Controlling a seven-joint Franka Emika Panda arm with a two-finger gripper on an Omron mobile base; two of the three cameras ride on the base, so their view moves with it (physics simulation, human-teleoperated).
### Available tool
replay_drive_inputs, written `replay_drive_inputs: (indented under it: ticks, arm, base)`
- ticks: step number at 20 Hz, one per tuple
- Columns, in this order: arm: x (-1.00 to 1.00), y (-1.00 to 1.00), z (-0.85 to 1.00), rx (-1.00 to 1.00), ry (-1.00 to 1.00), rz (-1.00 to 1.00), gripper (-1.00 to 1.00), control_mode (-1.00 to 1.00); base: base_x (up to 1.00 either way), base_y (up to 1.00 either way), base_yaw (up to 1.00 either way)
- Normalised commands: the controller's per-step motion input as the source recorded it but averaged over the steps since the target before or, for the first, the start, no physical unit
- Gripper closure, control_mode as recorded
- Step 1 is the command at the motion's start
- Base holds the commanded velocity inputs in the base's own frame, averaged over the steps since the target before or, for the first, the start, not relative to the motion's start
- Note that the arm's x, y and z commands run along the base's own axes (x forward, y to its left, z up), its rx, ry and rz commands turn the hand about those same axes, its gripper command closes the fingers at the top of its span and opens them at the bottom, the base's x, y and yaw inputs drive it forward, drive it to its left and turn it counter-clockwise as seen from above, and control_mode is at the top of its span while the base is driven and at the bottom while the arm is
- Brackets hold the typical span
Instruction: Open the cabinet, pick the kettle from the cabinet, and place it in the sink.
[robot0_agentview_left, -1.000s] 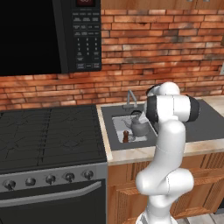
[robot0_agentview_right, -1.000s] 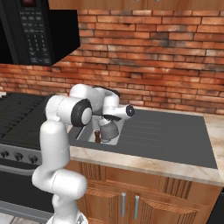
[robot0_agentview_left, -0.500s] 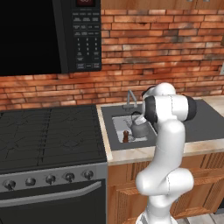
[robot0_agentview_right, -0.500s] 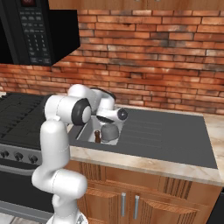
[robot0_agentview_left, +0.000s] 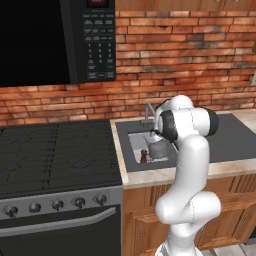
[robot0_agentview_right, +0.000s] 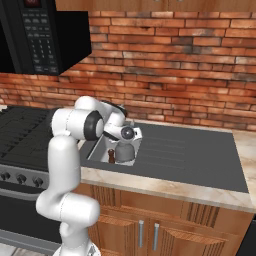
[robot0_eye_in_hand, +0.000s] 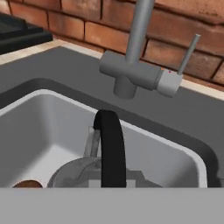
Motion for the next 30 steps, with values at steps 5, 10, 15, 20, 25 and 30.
replay_drive_inputs:
  ticks: [5,10,15,20,25,30]
  arm:
    - [0.11,0.00,-0.18,0.00,0.00,-0.16,1.00,-1.00]
    - [0.09,0.00,-0.22,0.00,0.00,-0.13,1.00,-1.00]
    - [0.07,0.00,-0.23,-0.02,0.00,-0.11,1.00,-1.00]
    - [0.07,0.00,-0.16,-0.05,0.00,-0.12,1.00,-1.00]
    - [0.05,0.00,-0.05,-0.08,0.00,-0.13,1.00,-1.00]
    - [0.03,-0.03,0.00,-0.12,0.00,-0.14,1.00,-1.00]
  base:
    - [0.00,0.00,0.00]
    - [0.00,0.00,0.00]
    - [0.00,0.00,0.00]
    - [0.00,0.00,0.00]
    - [0.00,0.00,0.00]
    - [0.00,0.00,0.00]
